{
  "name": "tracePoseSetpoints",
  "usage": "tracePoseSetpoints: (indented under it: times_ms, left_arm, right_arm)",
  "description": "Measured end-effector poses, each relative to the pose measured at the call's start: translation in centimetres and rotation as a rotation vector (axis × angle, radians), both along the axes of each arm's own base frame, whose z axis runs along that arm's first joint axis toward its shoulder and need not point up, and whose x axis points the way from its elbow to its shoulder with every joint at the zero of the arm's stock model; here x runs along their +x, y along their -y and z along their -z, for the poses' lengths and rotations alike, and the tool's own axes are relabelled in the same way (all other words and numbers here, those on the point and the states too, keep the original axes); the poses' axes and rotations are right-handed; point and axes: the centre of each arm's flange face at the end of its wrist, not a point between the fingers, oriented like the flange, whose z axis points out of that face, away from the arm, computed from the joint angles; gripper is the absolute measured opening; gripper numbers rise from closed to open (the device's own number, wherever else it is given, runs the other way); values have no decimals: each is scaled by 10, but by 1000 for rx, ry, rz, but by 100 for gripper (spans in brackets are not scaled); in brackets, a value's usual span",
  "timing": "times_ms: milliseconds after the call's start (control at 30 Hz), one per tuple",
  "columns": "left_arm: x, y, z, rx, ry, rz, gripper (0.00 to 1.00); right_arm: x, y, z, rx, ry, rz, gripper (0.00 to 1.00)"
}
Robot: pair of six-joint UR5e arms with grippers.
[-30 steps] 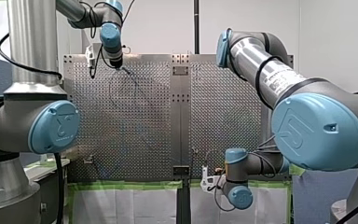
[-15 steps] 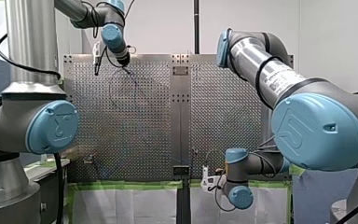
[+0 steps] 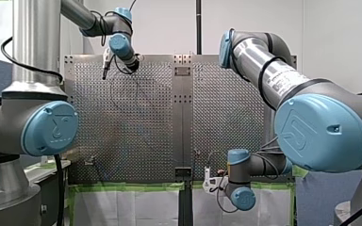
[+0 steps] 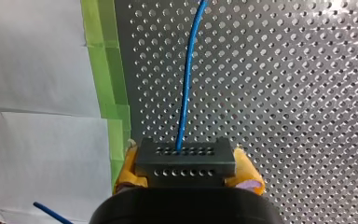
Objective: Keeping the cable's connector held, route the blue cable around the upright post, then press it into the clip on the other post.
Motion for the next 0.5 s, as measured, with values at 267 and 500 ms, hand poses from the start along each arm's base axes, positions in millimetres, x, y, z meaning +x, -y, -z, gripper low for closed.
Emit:
tracePoseSetpoints:
  times_ms: [267, 500]
  left_arm:
    - [14, 12, 32, 75, -44, -26, 98]
    - [26, 23, 63, 144, -84, -33, 98]
  right_arm:
    - [1, 0, 0, -1, 1, -4, 0]
    - [2, -1, 0, -4, 1, -7, 0]
